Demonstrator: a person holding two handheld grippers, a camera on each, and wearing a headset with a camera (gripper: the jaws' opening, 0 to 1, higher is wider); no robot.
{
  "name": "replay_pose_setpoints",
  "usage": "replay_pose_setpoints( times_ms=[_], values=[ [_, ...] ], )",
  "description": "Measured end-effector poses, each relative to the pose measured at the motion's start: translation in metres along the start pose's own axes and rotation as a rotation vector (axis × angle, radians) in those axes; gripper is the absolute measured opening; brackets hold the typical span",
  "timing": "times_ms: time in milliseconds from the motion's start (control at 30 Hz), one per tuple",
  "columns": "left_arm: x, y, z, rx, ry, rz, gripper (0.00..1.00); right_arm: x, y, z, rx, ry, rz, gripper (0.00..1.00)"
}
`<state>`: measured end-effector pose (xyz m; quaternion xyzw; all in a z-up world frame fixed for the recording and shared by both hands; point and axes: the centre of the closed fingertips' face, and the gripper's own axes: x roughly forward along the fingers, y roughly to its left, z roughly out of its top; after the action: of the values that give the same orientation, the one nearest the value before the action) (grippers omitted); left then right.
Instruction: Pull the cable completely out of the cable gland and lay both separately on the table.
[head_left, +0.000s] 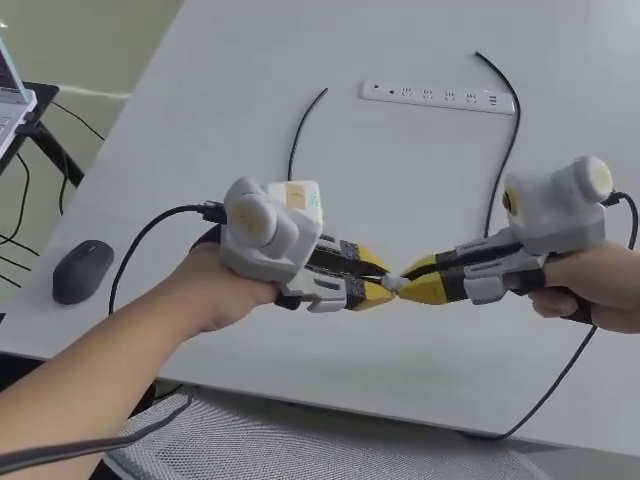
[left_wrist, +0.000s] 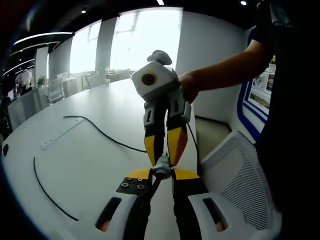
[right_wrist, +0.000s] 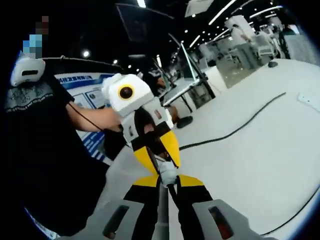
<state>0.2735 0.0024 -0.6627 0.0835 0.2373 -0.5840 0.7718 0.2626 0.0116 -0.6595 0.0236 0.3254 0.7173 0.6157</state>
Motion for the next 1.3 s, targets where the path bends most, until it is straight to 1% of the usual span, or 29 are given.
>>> replay_pose_setpoints(
  times_ms=[100,133,167,267,300,333,367,400,433,467,500,533,567,633,667,733,933,1100,1167,1233,1267,1300],
  values=[
    [-0.002,0.001,0.001,-0.019,-0.009,0.003,0.15,0.000,0.001,0.002,-0.125,0.015,-0.067,0.08],
    [-0.002,0.002,0.001,-0.036,-0.014,0.003,0.15,0.000,0.001,0.003,-0.190,0.022,-0.098,0.08],
    [-0.003,0.001,0.001,-0.038,-0.015,0.002,0.15,0.000,0.002,0.003,-0.235,0.028,-0.118,0.07],
    [-0.003,0.002,0.001,-0.056,-0.022,-0.001,0.15,0.000,0.001,0.003,-0.342,0.051,-0.191,0.07],
    [-0.003,0.002,0.001,-0.063,-0.023,-0.001,0.15,0.001,0.001,0.003,-0.403,0.065,-0.224,0.07],
    [-0.003,0.001,0.001,-0.071,-0.024,-0.004,0.15,0.001,0.002,0.001,-0.437,0.081,-0.238,0.08],
    [-0.002,0.000,0.000,-0.080,-0.023,-0.006,0.15,0.002,0.001,-0.001,-0.472,0.104,-0.270,0.08],
    [-0.002,-0.001,0.000,-0.083,-0.022,-0.006,0.15,0.002,0.000,-0.001,-0.493,0.118,-0.291,0.08],
    [-0.002,-0.001,-0.001,-0.094,-0.021,-0.013,0.15,0.004,0.000,-0.003,-0.537,0.142,-0.315,0.08],
    [-0.002,-0.001,-0.002,-0.103,-0.022,-0.014,0.15,0.004,-0.001,-0.003,-0.569,0.155,-0.339,0.08],
    [-0.002,-0.001,-0.002,-0.108,-0.023,-0.013,0.15,0.003,-0.002,-0.003,-0.582,0.161,-0.353,0.08],
    [-0.002,0.000,-0.001,-0.112,-0.028,-0.011,0.15,0.002,-0.005,-0.002,-0.615,0.171,-0.389,0.08],
    [-0.002,0.001,0.000,-0.122,-0.033,-0.012,0.15,0.002,-0.006,-0.002,-0.658,0.183,-0.410,0.08],
    [-0.002,0.001,0.002,-0.126,-0.040,-0.009,0.15,0.000,-0.008,-0.001,-0.693,0.199,-0.450,0.07],
    [-0.002,0.001,0.002,-0.132,-0.042,-0.010,0.15,0.000,-0.007,-0.002,-0.708,0.208,-0.454,0.07],
    [-0.002,-0.001,0.002,-0.133,-0.041,-0.014,0.15,0.001,-0.007,-0.004,-0.704,0.212,-0.456,0.07],
    [-0.002,0.001,0.001,-0.123,-0.037,-0.010,0.15,0.001,-0.008,-0.003,-0.696,0.209,-0.467,0.08],
    [-0.003,0.003,0.001,-0.117,-0.043,-0.008,0.15,0.001,-0.009,-0.002,-0.652,0.192,-0.482,0.08],
    [-0.003,0.003,0.001,-0.112,-0.046,-0.008,0.15,0.000,-0.009,-0.001,-0.615,0.181,-0.492,0.09],
    [-0.004,0.003,0.002,-0.107,-0.050,-0.006,0.15,-0.003,-0.011,-0.002,-0.542,0.166,-0.506,0.09],
    [-0.004,0.004,0.002,-0.105,-0.051,-0.004,0.15,-0.005,-0.012,-0.002,-0.497,0.146,-0.513,0.11],
    [-0.004,0.005,0.002,-0.101,-0.054,-0.002,0.15,-0.006,-0.013,-0.001,-0.471,0.136,-0.521,0.13]
  ],
)
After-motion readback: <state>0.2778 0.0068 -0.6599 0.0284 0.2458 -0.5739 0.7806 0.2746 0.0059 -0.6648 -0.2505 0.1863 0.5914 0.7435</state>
